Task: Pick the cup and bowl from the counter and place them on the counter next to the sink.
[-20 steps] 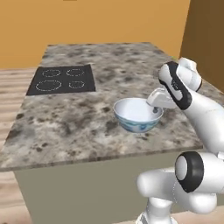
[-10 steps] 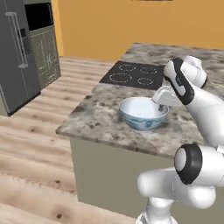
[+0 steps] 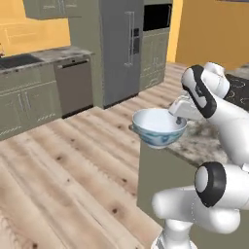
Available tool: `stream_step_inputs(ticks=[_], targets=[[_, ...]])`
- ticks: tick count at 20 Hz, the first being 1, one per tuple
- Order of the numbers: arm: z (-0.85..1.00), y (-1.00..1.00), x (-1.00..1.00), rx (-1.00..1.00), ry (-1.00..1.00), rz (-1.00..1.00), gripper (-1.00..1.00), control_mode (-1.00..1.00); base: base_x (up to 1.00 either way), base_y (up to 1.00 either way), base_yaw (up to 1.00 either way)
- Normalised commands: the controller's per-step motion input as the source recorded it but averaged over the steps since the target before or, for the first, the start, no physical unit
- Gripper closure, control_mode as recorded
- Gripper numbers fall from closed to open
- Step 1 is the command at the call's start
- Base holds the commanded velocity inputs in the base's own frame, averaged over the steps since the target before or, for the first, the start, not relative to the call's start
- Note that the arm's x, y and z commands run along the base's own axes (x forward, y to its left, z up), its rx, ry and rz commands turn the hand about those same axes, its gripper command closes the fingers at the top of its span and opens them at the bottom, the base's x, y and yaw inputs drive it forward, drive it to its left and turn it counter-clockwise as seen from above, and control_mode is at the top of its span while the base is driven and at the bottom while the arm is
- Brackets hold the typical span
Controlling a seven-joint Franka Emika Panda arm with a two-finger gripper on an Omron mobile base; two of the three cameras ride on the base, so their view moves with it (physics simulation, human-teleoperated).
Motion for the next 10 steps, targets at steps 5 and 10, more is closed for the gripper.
stream_step_inputs(ticks=[5,10], targets=[[0.0,0.0,0.0,0.0,0.0,0.0,1.0,1.0,0.11,0.05,0.77],[0.0,0.0,0.0,0.0,0.0,0.0,1.0,1.0,0.84,-0.02,0.53]])
